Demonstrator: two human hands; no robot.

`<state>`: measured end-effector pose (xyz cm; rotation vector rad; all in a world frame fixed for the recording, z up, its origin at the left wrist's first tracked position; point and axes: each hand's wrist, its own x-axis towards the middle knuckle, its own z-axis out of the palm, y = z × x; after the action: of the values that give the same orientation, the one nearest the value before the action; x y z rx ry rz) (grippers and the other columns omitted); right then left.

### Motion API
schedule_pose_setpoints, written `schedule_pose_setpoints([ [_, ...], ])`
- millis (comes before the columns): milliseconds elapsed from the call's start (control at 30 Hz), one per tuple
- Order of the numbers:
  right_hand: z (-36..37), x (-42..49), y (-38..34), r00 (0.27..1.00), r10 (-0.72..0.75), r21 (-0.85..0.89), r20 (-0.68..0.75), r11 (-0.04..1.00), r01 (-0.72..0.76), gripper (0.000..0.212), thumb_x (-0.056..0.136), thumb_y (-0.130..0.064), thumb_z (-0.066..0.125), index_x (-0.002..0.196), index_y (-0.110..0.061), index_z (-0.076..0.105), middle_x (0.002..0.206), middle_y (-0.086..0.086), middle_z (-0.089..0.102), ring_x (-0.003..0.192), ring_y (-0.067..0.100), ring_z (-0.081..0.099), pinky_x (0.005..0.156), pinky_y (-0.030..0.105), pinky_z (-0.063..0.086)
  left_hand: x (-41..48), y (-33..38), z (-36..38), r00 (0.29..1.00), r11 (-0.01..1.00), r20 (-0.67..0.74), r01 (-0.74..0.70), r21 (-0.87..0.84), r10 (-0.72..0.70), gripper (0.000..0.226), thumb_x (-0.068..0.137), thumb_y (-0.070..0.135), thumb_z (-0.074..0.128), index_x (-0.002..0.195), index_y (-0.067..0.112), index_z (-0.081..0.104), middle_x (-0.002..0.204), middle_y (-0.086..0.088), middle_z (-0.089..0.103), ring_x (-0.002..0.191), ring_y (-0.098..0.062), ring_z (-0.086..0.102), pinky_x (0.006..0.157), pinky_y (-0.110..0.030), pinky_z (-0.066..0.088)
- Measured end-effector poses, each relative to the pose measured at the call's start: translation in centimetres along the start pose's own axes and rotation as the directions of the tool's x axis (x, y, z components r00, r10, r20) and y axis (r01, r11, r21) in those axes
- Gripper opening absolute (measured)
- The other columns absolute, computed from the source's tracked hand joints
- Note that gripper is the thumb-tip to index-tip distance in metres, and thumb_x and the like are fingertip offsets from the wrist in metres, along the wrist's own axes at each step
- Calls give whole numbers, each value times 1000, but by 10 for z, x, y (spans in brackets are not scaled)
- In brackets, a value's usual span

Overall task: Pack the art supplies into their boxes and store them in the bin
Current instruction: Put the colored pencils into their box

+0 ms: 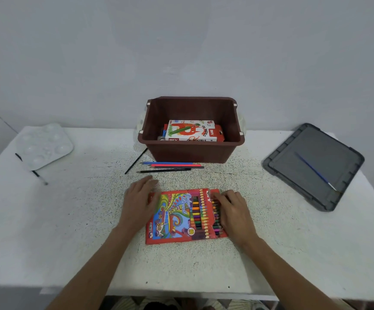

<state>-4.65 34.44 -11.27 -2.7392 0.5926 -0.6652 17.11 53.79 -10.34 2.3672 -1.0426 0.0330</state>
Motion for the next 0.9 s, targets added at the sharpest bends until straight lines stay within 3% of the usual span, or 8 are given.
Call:
schedule_pose_setpoints([
  [167,-2,0,0,999,25,2,37,1000,-25,37,92,-28,48,120,-8,62,100,6,58,85,20,54,74,34,48,32,6,-2,999,973,38,18,231,-27,38,98,25,48,133,14,59,139,-8,57,121,-34,54,99,-51,40],
  [233,-2,0,0,999,23,-1,47,1000,-23,40,93,-31,43,120,-8,61,100,5,58,86,19,53,74,33,48,38,7,-3,998,952,45,17,304,-32,38,96,18,56,133,13,59,130,-10,63,115,-35,58,98,-51,40],
  [367,-1,-1,2,999,29,-4,36,1000,-29,33,93,-23,49,121,-9,60,101,4,57,86,19,52,74,34,49,42,8,-4,999,917,49,-29,399,11,25,89,15,67,113,13,72,105,-14,67,96,-36,62,86,-51,46],
  [567,-3,-1,0,999,26,10,32,1000,-26,38,93,-29,39,120,-11,59,100,3,56,85,18,51,74,33,48,40,9,-5,995,899,16,-98,427,101,13,84,14,73,97,14,72,95,-9,67,83,-33,64,75,-45,48],
  [667,-3,-1,-1,999,27,26,21,999,-27,33,97,-26,39,121,-13,56,99,3,54,84,17,48,73,34,48,35,22,-8,983,944,-71,-140,299,168,12,88,12,69,100,14,66,97,-6,66,82,-29,64,73,-44,49],
  [733,-4,-1,-2,1000,26,40,9,999,-27,25,98,-24,42,121,-16,51,99,3,53,84,18,48,73,35,48,32,37,-11,982,984,-95,-156,84,164,10,93,13,63,102,15,60,99,-1,63,82,-19,63,74,-38,50],
  [833,-7,-2,-5,999,-18,60,-39,998,20,20,99,-22,43,119,-18,47,98,4,54,82,20,49,72,36,47,27,59,-12,998,951,-48,-44,-306,31,8,94,13,62,100,15,57,96,3,66,83,-7,64,74,-27,52],
  [900,-8,-3,-7,996,-62,62,-61,996,66,23,100,-22,44,121,-15,50,102,6,55,84,20,50,73,35,46,24,71,-12,998,882,-8,55,-468,-66,8,93,14,66,97,18,59,91,6,70,83,-5,66,77,-23,53],
])
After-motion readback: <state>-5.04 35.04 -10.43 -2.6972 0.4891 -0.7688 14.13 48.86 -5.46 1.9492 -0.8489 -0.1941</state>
